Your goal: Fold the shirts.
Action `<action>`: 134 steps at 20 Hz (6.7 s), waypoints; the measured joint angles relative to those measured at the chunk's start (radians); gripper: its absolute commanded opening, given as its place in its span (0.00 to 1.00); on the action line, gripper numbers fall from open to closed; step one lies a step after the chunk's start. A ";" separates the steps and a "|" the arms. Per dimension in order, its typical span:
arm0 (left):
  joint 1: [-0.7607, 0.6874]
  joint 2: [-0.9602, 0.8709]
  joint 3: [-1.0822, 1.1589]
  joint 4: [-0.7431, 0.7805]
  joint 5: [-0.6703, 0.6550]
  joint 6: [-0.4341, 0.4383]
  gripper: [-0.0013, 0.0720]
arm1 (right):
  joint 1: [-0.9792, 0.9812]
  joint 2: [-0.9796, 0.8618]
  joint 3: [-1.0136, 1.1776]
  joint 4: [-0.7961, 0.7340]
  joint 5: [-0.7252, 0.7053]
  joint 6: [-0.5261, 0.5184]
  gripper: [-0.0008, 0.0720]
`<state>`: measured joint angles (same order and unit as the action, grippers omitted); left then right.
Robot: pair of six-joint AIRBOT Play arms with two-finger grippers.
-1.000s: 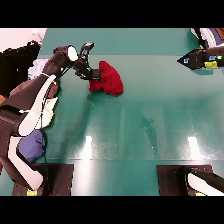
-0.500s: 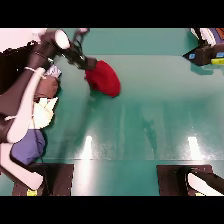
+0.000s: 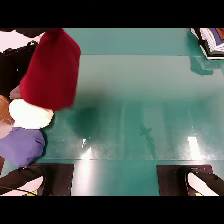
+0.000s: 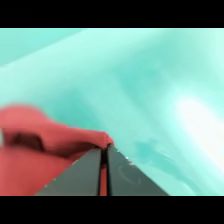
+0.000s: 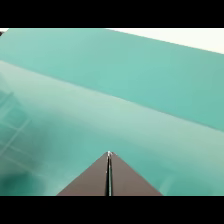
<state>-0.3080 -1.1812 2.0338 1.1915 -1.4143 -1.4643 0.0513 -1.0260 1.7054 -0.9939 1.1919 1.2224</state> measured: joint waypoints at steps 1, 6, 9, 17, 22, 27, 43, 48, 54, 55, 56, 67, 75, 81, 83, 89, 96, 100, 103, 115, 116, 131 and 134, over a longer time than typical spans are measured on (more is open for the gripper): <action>0.000 0.013 -0.035 -0.041 -0.002 0.013 0.05 | 0.000 0.001 0.005 0.000 0.005 0.000 0.03; 0.001 0.000 -0.315 -0.148 0.034 0.057 0.17 | -0.001 0.003 0.014 -0.001 0.028 0.000 0.03; 0.003 -0.044 -0.456 -0.153 0.093 0.072 1.00 | -0.001 0.003 0.015 -0.001 0.046 0.000 0.03; 0.082 -0.089 -0.658 -0.117 0.160 0.076 1.00 | -0.001 0.001 0.000 -0.001 0.068 0.000 0.03; 0.092 -0.100 -0.951 -0.227 0.359 0.105 0.99 | -0.001 0.001 -0.072 -0.001 0.066 0.000 0.03; 0.069 -0.182 -1.071 -0.404 0.474 0.200 0.40 | -0.001 0.001 -0.162 0.000 0.045 0.000 0.03; 0.272 -0.153 -0.758 -0.298 0.223 0.240 0.05 | 0.178 -0.145 -0.843 0.052 -0.031 -0.004 0.80; 0.282 -0.149 -0.741 -0.284 0.210 0.237 0.05 | 0.352 -0.339 -0.838 0.133 -0.115 -0.032 0.59; 0.284 -0.146 -0.726 -0.276 0.191 0.237 0.05 | 0.467 -0.507 -0.680 0.136 -0.130 -0.055 0.03; 0.284 -0.144 -0.708 -0.275 0.181 0.236 0.05 | 0.465 -0.510 -0.645 0.113 -0.129 -0.053 0.03; 0.284 -0.137 -0.685 -0.273 0.170 0.235 0.05 | 0.456 -0.501 -0.610 0.082 -0.123 -0.035 0.03; 0.285 0.121 -0.196 -0.231 0.053 0.198 0.05 | 0.122 -0.055 -0.078 -0.246 0.018 0.103 0.03; 0.285 0.248 0.008 -0.264 0.045 0.142 0.05 | -0.009 0.120 0.224 -0.279 0.024 0.111 0.03; 0.284 0.268 0.005 -0.402 0.027 0.130 0.05 | -0.066 0.043 0.410 -0.288 0.023 0.111 0.03; 0.284 0.267 -0.058 -0.376 0.014 0.125 0.05 | -0.045 -0.006 0.399 -0.288 0.023 0.111 0.03; 0.284 0.193 -0.497 -0.224 0.054 0.104 0.05 | 0.054 -0.263 0.253 -0.290 0.026 0.111 0.03; 0.285 -0.108 -0.833 -0.187 0.459 0.146 0.05 | 0.123 -0.620 0.194 -0.286 0.001 0.112 0.03; 0.285 -0.249 -0.865 -0.205 0.627 0.152 0.65 | 0.159 -0.738 0.189 -0.284 -0.017 0.113 0.10; 0.293 -0.288 -0.851 -0.217 0.669 0.142 0.68 | 0.174 -0.774 0.197 -0.281 -0.032 0.113 0.65; 0.313 -0.095 -1.019 -0.296 0.371 0.112 0.68 | 0.056 -0.526 0.031 -0.218 0.192 0.113 0.63; 0.287 -0.085 -1.070 -0.329 0.386 0.112 0.68 | 0.050 -0.484 -0.021 -0.195 0.184 0.113 0.63; -0.053 -0.166 -1.300 -0.914 0.814 0.159 0.68 | 0.054 -0.208 -0.418 -0.125 0.038 0.112 0.63; -0.062 -0.182 -1.301 -0.965 0.872 0.177 0.68 | 0.054 -0.203 -0.425 -0.124 0.035 0.112 0.63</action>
<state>-0.3702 -1.3632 0.7330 0.2268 -0.5426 -1.2877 0.1055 -1.2293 1.2804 -1.1175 1.2274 1.3346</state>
